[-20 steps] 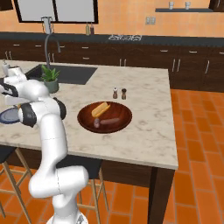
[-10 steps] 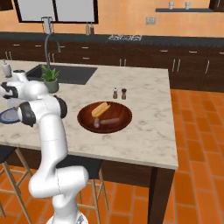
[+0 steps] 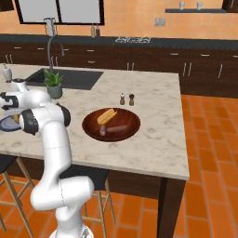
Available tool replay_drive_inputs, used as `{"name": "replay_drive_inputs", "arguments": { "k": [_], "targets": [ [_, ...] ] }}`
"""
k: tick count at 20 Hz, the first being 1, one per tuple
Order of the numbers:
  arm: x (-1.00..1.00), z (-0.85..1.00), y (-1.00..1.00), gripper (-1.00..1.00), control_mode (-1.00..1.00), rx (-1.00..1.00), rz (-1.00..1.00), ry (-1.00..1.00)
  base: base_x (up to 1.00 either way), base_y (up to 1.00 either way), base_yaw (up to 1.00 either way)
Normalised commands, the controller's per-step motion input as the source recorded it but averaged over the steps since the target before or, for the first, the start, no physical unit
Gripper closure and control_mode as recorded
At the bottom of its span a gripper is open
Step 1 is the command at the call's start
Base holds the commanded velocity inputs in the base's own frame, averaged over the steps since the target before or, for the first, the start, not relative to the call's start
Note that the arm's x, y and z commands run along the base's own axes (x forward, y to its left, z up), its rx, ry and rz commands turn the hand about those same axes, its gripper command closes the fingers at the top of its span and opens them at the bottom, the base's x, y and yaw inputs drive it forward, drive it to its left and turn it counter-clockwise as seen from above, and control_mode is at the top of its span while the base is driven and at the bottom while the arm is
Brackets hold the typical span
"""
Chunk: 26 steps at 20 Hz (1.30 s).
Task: Place one bun and one sausage from the bowl on each plate.
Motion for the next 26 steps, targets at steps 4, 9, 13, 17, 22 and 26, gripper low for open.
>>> {"name": "replay_drive_inputs", "arguments": {
  "k": [4, 9, 13, 17, 22, 26],
  "targets": [
    [0.02, -0.03, 0.25, 1.0, -1.0, 0.03, 0.0, 0.0, 0.0, 0.0, 0.0],
    [0.0, -0.19, 0.12, 1.0, -1.0, 0.0, 0.0, 0.0, 0.0, 0.0, 0.0],
    [0.0, -0.04, 0.0, 1.0, -1.0, 0.0, 0.0, -0.03, 0.0, 0.0, 0.0],
    [0.0, 0.0, 0.0, -1.0, -1.0, 0.0, 0.0, 0.0, 0.0, 0.0, 0.0],
    [0.0, 0.0, 0.0, -1.0, -1.0, 0.0, 0.0, 0.0, 0.0, 0.0, 0.0],
    [0.0, 0.0, 0.03, -1.0, -1.0, 0.0, 0.0, -0.02, 0.0, 0.0, 0.0]
  ]
}}
